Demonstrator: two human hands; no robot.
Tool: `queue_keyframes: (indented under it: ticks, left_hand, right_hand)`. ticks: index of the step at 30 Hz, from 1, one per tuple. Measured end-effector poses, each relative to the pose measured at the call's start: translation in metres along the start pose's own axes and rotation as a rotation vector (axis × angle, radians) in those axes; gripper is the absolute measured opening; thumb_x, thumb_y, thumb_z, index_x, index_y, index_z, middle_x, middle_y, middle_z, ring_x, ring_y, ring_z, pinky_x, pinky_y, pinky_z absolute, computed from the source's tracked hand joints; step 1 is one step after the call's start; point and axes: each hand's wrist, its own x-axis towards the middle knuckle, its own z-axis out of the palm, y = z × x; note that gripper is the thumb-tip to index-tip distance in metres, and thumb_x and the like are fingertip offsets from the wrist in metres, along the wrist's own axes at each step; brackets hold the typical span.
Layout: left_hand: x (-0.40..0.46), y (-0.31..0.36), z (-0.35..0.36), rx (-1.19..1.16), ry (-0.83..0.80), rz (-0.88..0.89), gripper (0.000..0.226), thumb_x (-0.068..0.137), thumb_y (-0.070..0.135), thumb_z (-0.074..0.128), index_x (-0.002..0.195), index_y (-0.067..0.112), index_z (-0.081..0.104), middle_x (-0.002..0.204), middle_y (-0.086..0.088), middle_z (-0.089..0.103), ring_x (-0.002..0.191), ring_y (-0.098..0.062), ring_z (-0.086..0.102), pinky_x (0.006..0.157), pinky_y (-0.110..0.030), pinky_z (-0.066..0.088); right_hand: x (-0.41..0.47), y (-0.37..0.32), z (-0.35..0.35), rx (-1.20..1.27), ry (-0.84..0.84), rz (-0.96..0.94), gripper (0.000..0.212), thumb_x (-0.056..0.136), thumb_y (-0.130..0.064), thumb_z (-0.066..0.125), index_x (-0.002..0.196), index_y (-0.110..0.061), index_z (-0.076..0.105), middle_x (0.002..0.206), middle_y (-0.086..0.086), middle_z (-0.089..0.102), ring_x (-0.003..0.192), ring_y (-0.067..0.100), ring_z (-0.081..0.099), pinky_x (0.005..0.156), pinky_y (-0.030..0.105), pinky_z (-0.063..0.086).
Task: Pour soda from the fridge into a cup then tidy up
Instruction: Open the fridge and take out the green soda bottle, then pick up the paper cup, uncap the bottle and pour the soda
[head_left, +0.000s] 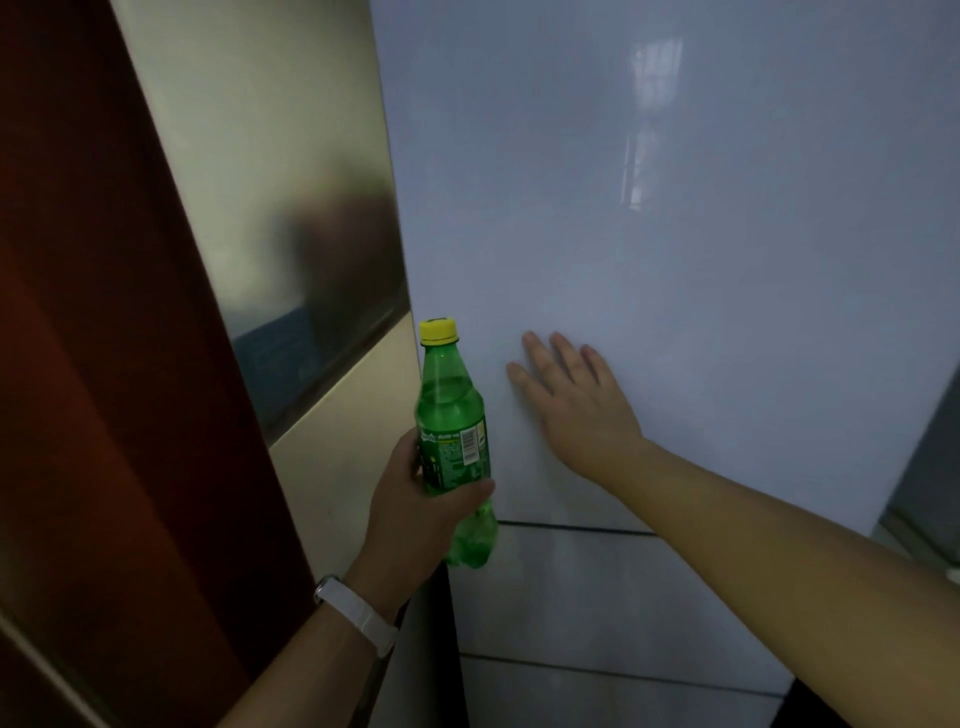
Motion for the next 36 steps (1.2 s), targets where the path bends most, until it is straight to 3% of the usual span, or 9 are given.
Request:
queue_keyframes:
  ticks: [3, 6, 8, 16, 24, 30, 36]
  left_hand:
    - [-0.005, 0.003, -0.001, 0.003, -0.022, 0.010, 0.057, 0.058, 0.015, 0.087, 0.108, 0.031, 0.063, 0.098, 0.013, 0.073, 0.089, -0.009, 0.070, 0.077, -0.033, 0.058]
    - [-0.010, 0.006, -0.002, -0.007, -0.058, 0.017, 0.056, 0.063, 0.006, 0.088, 0.108, 0.029, 0.063, 0.098, 0.013, 0.073, 0.089, -0.009, 0.070, 0.076, -0.032, 0.058]
    - [-0.014, 0.008, -0.002, -0.031, -0.099, 0.018, 0.054, 0.068, 0.000, 0.085, 0.110, 0.026, 0.063, 0.099, 0.011, 0.073, 0.090, -0.010, 0.071, 0.077, -0.033, 0.059]
    - [-0.032, 0.016, 0.020, -0.109, -0.249, 0.052, 0.051, 0.069, -0.005, 0.082, 0.107, 0.022, 0.062, 0.094, 0.009, 0.073, 0.084, -0.003, 0.070, 0.068, -0.018, 0.055]
    - [-0.056, 0.006, 0.065, -0.166, -0.429, 0.031, 0.055, 0.069, 0.000, 0.084, 0.108, 0.030, 0.058, 0.094, 0.016, 0.071, 0.086, -0.006, 0.069, 0.070, -0.020, 0.056]
    - [-0.082, 0.002, 0.101, -0.225, -0.556, -0.017, 0.056, 0.070, -0.002, 0.083, 0.110, 0.027, 0.057, 0.101, 0.006, 0.069, 0.091, -0.012, 0.069, 0.077, -0.029, 0.058]
    - [-0.099, 0.002, 0.145, -0.206, -0.628, -0.033, 0.057, 0.067, -0.001, 0.085, 0.106, 0.030, 0.057, 0.099, 0.007, 0.069, 0.092, -0.015, 0.069, 0.081, -0.037, 0.059]
  right_hand:
    - [-0.002, 0.000, -0.018, 0.025, -0.093, 0.014, 0.075, 0.072, -0.015, 0.067, 0.143, -0.017, 0.044, 0.157, 0.014, 0.026, 0.140, 0.037, 0.030, 0.111, 0.052, 0.026]
    - [-0.010, 0.002, -0.032, 0.061, -0.194, 0.029, 0.080, 0.082, -0.025, 0.060, 0.151, -0.022, 0.022, 0.162, 0.010, 0.002, 0.147, 0.031, 0.008, 0.116, 0.047, 0.012]
    - [-0.020, 0.003, -0.043, 0.114, -0.221, 0.086, 0.079, 0.087, -0.031, 0.057, 0.153, -0.023, 0.014, 0.162, 0.008, -0.004, 0.148, 0.028, 0.002, 0.117, 0.044, 0.008]
    - [-0.082, 0.008, -0.085, 0.364, -0.172, 0.390, 0.077, 0.086, -0.039, 0.062, 0.151, -0.023, 0.023, 0.159, 0.005, 0.014, 0.143, 0.023, 0.016, 0.113, 0.039, 0.021]
    - [-0.166, 0.019, -0.112, 0.591, -0.127, 0.694, 0.072, 0.084, -0.037, 0.067, 0.146, -0.022, 0.033, 0.147, -0.003, 0.032, 0.135, 0.017, 0.030, 0.108, 0.025, 0.025]
    - [-0.226, 0.036, -0.123, 0.599, -0.153, 0.881, 0.073, 0.083, -0.039, 0.069, 0.145, -0.024, 0.033, 0.147, -0.006, 0.033, 0.135, 0.012, 0.031, 0.104, 0.020, 0.023]
    - [-0.273, 0.063, -0.129, 0.613, -0.138, 1.007, 0.074, 0.082, -0.041, 0.069, 0.145, -0.025, 0.034, 0.148, -0.004, 0.035, 0.135, 0.013, 0.032, 0.108, 0.025, 0.027]
